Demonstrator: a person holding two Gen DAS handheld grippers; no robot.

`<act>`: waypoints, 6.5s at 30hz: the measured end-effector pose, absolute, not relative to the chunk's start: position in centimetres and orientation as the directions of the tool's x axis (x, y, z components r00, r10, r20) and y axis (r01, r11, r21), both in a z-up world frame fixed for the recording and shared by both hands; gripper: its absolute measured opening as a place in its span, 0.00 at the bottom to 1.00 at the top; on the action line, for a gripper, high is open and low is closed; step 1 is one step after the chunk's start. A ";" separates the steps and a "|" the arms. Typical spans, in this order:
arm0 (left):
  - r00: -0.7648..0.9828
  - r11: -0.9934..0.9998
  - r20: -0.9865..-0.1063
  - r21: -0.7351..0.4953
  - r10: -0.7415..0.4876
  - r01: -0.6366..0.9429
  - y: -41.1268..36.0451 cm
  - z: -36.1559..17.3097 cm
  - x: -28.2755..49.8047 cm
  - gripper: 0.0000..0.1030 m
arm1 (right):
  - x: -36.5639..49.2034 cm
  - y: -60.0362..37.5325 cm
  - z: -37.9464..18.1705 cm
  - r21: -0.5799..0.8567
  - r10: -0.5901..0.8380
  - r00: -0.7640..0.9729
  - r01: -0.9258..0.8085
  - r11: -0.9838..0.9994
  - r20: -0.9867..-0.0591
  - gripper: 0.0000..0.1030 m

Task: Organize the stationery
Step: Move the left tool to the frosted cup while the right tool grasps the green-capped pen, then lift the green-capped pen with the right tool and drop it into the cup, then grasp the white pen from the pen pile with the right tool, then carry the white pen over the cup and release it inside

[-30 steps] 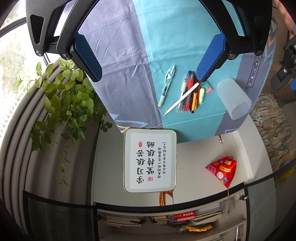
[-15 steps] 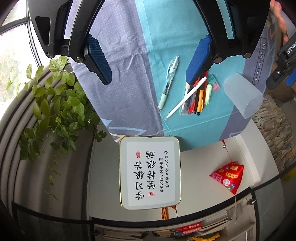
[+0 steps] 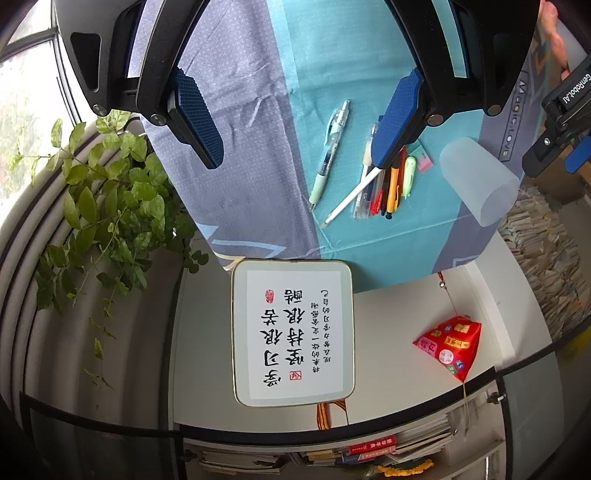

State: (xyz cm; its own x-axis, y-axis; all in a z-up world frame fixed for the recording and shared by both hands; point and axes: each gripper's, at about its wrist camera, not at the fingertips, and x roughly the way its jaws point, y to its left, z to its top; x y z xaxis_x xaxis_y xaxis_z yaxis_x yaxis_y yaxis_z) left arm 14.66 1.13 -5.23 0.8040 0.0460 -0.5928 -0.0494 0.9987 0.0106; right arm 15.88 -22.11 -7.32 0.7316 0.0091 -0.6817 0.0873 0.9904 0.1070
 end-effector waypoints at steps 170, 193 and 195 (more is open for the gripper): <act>0.819 0.963 -0.533 0.031 -0.211 0.269 3.0 -12.1 19.3 0.71 | 30.2 -17.0 -7.4 0.304 0.280 0.553 -0.050 0.951 -0.785 0.11; 0.818 0.963 -0.533 0.026 -0.214 0.269 3.0 -12.2 19.3 0.71 | 27.9 -6.1 1.7 0.334 0.543 0.706 -0.430 0.839 -0.454 0.11; 0.818 0.963 -0.533 0.027 -0.214 0.269 3.0 -12.2 19.3 0.71 | 28.2 -5.7 1.0 0.323 0.543 0.707 -0.437 0.839 -0.454 0.11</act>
